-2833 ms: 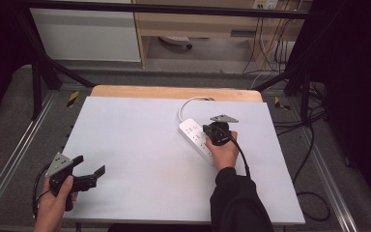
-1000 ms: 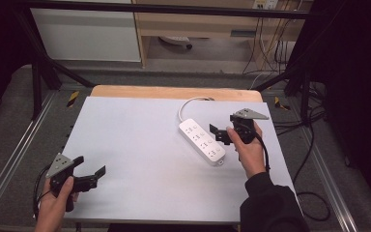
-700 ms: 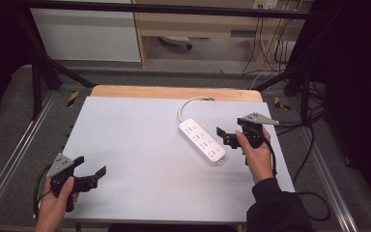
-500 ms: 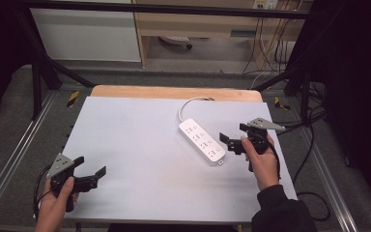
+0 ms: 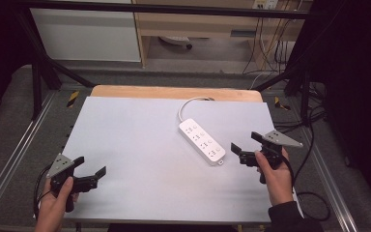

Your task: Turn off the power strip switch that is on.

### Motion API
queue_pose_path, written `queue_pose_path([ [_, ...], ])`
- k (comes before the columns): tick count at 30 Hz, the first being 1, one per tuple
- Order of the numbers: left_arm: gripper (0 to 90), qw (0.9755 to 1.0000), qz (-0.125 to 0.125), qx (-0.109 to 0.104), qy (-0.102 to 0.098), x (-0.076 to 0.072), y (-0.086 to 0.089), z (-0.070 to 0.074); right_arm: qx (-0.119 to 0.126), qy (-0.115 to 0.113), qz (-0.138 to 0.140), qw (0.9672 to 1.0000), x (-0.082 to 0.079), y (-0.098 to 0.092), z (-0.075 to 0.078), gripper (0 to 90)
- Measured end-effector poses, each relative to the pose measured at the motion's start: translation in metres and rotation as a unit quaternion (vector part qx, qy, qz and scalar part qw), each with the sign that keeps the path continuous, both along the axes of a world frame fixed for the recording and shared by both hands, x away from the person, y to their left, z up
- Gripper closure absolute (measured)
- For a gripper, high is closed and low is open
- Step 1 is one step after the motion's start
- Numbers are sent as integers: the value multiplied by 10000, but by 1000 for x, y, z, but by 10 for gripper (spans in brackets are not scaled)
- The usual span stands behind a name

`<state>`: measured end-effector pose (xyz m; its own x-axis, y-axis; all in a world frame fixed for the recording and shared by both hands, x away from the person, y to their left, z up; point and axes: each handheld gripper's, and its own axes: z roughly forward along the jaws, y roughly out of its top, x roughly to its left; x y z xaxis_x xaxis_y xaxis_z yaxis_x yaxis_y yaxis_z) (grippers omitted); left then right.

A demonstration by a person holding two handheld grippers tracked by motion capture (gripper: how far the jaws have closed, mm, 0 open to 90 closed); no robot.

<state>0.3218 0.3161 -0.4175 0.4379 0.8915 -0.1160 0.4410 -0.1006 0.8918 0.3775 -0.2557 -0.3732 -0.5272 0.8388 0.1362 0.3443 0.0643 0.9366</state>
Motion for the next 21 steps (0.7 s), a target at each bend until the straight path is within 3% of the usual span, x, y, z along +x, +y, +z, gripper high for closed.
queue_pose_path([
  [6,55,10000,-3,-36,-49,-1,-1,2,44,-15,-146,9999,-15,-15,-7,40],
  [9,56,9997,28,-58,-223,-4,0,5,121,-55,-204,9997,-23,-22,-12,33],
  [14,57,9999,-22,-77,-142,-6,-2,5,168,-117,-428,9989,-34,-33,-22,39],
  [21,57,9997,-46,-49,-224,-6,-4,7,218,-73,-576,9981,-43,-42,-38,38],
])
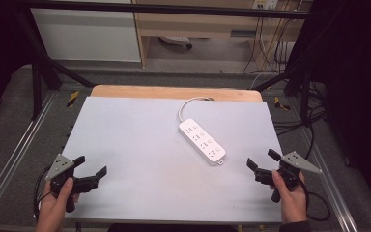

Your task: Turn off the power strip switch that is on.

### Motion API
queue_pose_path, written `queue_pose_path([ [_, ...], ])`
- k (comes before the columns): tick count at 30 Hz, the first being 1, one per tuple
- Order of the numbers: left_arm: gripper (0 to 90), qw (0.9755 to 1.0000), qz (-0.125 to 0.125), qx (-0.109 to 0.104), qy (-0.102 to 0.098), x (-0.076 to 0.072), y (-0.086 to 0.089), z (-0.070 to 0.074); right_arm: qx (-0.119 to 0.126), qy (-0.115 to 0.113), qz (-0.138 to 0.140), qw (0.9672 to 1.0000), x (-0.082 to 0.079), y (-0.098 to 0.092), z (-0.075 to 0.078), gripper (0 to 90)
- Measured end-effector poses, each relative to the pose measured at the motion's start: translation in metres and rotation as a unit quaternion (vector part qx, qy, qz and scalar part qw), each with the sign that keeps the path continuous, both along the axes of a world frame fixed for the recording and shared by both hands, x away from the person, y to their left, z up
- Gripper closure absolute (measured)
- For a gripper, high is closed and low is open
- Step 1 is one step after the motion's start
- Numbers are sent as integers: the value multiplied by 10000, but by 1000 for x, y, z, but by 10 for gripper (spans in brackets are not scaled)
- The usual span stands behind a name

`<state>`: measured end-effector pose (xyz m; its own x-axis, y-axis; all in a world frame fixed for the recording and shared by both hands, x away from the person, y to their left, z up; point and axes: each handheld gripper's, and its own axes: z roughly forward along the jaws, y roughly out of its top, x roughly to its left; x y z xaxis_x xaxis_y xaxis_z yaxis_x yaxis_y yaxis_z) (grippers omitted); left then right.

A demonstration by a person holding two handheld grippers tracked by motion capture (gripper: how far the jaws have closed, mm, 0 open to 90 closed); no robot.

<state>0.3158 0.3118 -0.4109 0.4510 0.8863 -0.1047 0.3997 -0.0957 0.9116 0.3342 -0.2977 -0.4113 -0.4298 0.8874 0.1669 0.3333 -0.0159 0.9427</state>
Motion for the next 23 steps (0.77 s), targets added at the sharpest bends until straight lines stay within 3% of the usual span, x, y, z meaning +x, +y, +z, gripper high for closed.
queue_pose_path([
  [3,56,10000,42,-32,2,1,3,-1,83,39,-12,10000,-3,0,-7,37],
  [7,59,9999,116,-17,61,2,4,-2,-165,110,49,9998,-3,4,-14,36],
  [15,60,9999,19,64,125,2,0,-3,-550,417,249,9973,-1,20,-29,36],
  [19,60,9998,-9,106,157,3,0,-4,-646,489,352,9961,2,30,-32,37],
  [23,61,9998,-20,104,145,3,-2,-4,-977,714,182,9925,11,35,-38,40],
])
